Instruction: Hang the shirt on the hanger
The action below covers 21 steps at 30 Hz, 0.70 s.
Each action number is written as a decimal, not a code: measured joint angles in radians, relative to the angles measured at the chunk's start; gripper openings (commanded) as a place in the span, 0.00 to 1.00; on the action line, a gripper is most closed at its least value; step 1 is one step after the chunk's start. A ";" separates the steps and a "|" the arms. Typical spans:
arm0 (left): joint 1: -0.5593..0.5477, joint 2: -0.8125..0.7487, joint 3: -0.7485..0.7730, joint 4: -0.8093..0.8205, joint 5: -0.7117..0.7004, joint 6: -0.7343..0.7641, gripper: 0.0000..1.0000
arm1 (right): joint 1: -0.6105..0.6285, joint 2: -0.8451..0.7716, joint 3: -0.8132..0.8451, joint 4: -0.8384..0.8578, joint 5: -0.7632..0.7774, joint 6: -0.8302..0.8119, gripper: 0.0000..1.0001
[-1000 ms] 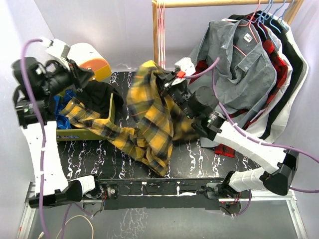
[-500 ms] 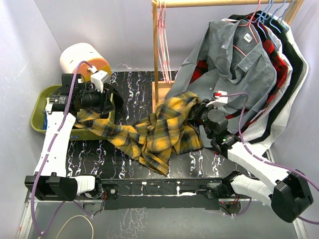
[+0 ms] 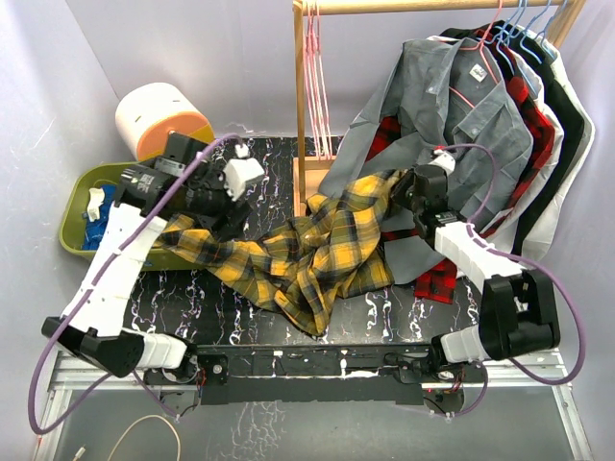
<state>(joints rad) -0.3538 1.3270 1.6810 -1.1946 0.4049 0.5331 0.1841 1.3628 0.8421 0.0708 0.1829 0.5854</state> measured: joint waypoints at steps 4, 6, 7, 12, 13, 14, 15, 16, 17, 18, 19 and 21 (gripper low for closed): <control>-0.140 0.041 -0.001 -0.034 -0.114 0.048 0.68 | 0.000 0.051 0.081 -0.026 -0.108 0.004 0.98; -0.228 0.061 -0.001 -0.050 -0.168 0.071 0.69 | 0.000 0.051 0.122 -0.041 -0.156 -0.007 0.98; -0.264 0.069 0.000 -0.057 -0.188 0.080 0.69 | 0.001 0.051 0.140 -0.047 -0.169 -0.012 0.98; -0.518 0.129 0.058 -0.095 -0.269 0.113 0.70 | 0.004 0.014 0.229 -0.129 -0.227 -0.059 0.98; -0.558 0.135 0.062 -0.094 -0.278 0.115 0.70 | 0.004 -0.011 0.230 -0.149 -0.236 -0.065 0.98; -0.588 0.138 0.061 -0.094 -0.293 0.117 0.70 | 0.004 -0.037 0.229 -0.170 -0.243 -0.068 0.98; -0.656 0.138 0.051 -0.090 -0.309 0.119 0.70 | 0.004 -0.071 0.226 -0.190 -0.254 -0.071 0.98; -0.696 0.135 0.032 -0.082 -0.323 0.122 0.71 | 0.004 -0.116 0.218 -0.209 -0.268 -0.076 0.98; -0.736 0.128 -0.001 -0.068 -0.336 0.129 0.71 | 0.004 -0.156 0.207 -0.217 -0.281 -0.081 0.98; -0.762 0.122 -0.032 -0.057 -0.345 0.135 0.71 | 0.004 -0.205 0.197 -0.230 -0.294 -0.085 0.98; -0.787 0.114 -0.076 -0.043 -0.358 0.146 0.72 | 0.004 -0.252 0.188 -0.244 -0.307 -0.090 0.98; -0.816 0.096 -0.167 -0.011 -0.372 0.177 0.73 | 0.004 -0.326 0.189 -0.286 -0.318 -0.107 0.98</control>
<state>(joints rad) -1.1694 1.4231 1.5139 -1.2053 0.0326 0.7105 0.1883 1.0370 1.0313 -0.2157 -0.1349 0.4782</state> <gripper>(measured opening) 0.714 0.983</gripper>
